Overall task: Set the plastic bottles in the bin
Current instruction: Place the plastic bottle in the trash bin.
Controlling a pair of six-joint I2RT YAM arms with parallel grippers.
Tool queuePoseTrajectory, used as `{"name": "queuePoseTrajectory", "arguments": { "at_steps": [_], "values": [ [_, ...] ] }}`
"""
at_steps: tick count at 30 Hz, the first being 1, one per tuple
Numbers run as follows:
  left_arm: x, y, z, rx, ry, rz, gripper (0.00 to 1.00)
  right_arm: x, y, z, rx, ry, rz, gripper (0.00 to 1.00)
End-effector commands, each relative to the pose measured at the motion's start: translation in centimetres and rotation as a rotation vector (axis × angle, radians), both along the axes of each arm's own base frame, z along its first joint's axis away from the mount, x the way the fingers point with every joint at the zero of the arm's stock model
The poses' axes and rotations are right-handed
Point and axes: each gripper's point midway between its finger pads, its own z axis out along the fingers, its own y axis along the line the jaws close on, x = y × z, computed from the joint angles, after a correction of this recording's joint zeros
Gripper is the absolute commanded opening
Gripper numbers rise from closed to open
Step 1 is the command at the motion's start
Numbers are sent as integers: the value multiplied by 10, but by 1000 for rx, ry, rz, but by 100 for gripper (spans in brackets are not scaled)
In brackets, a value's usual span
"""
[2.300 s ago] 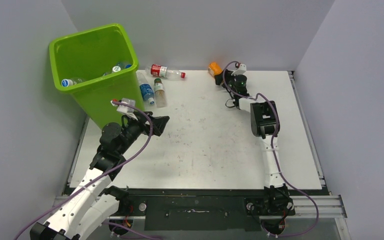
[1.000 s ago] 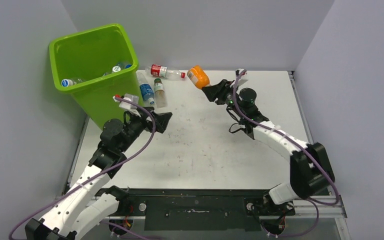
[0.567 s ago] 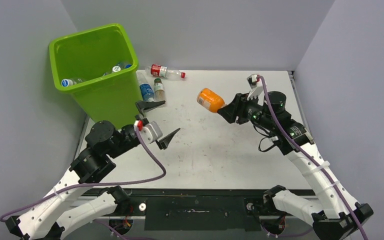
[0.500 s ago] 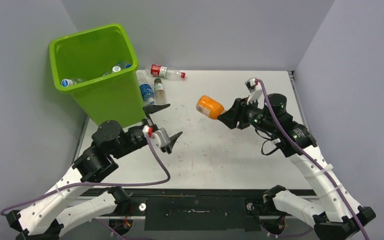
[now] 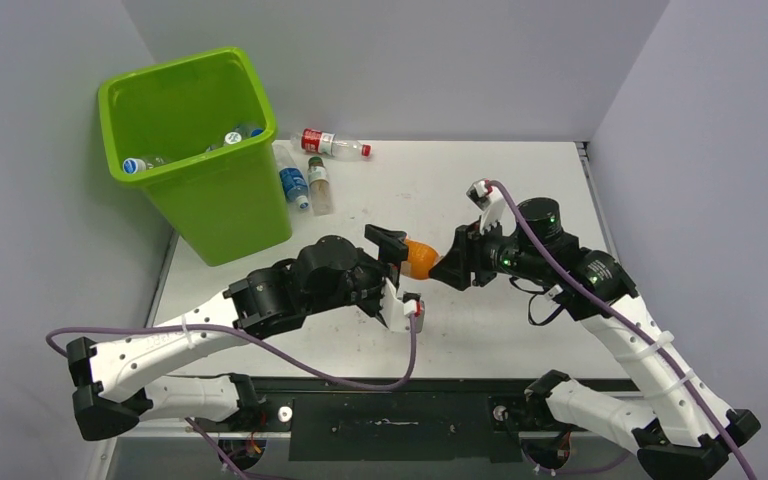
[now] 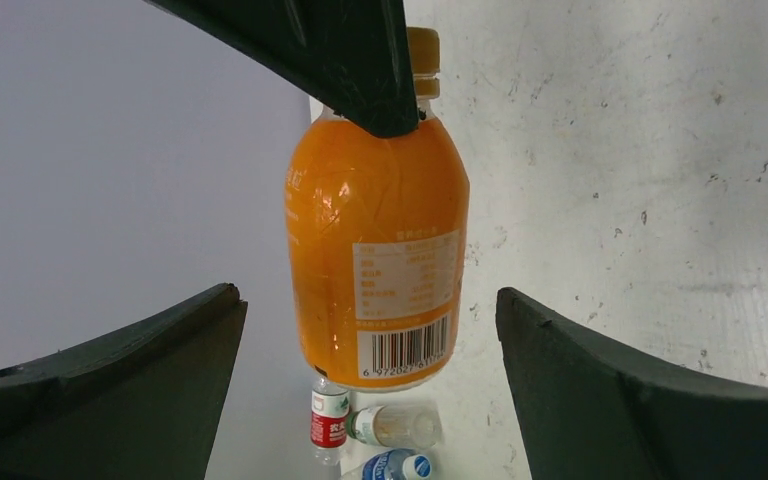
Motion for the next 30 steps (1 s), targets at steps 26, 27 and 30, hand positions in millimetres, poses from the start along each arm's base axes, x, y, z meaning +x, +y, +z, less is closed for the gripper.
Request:
{"name": "queuePoseTrajectory", "arguments": {
  "at_steps": [26,27,30],
  "values": [
    [12,-23,22,-121,-39,85,16,-11,7,50,107,-139,46,79],
    [11,-23,26,-149,-29,92,12,-12,7,55,119,-157,42,94],
    [6,-19,29,-229,28,110,0,-14,5,73,163,-204,34,90]
  ]
}}
